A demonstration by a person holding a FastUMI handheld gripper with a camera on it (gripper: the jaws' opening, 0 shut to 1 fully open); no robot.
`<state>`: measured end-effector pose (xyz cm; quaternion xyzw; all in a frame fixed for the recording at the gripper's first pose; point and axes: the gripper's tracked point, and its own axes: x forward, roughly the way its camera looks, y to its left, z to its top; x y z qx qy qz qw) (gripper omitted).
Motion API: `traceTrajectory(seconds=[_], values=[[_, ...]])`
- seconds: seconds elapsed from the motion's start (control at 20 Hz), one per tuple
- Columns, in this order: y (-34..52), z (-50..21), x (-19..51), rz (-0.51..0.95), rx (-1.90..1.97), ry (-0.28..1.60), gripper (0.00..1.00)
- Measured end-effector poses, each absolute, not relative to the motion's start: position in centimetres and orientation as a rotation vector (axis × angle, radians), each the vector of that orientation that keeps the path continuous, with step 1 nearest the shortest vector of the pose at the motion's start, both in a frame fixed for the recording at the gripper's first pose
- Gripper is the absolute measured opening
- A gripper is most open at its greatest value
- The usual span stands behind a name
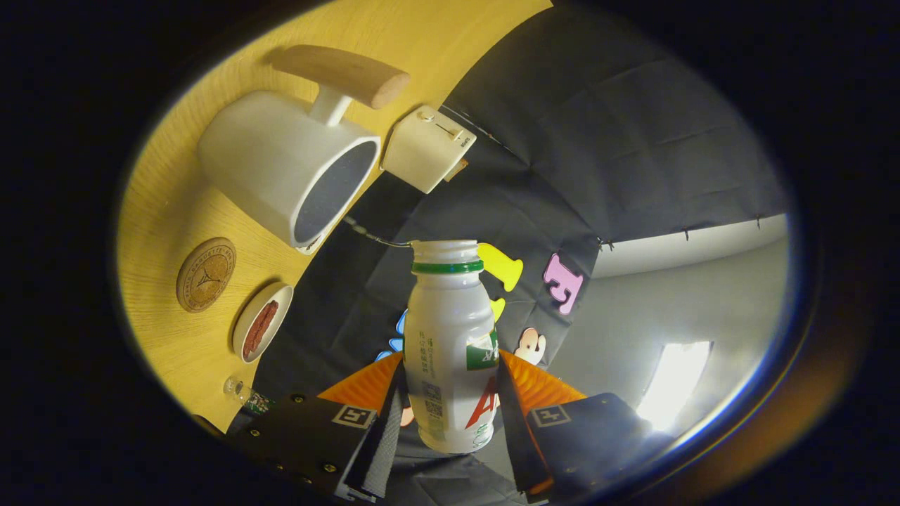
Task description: Take the bottle from table, then pour the juice into the cup, finally place the bottle on the coaster
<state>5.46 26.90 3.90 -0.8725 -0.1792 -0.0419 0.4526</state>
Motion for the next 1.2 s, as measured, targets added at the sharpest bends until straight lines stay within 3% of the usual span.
traceTrajectory(seconds=[1.2], values=[[27.2, 1.2, 5.2, -0.04, -2.31, -0.471, 0.65]])
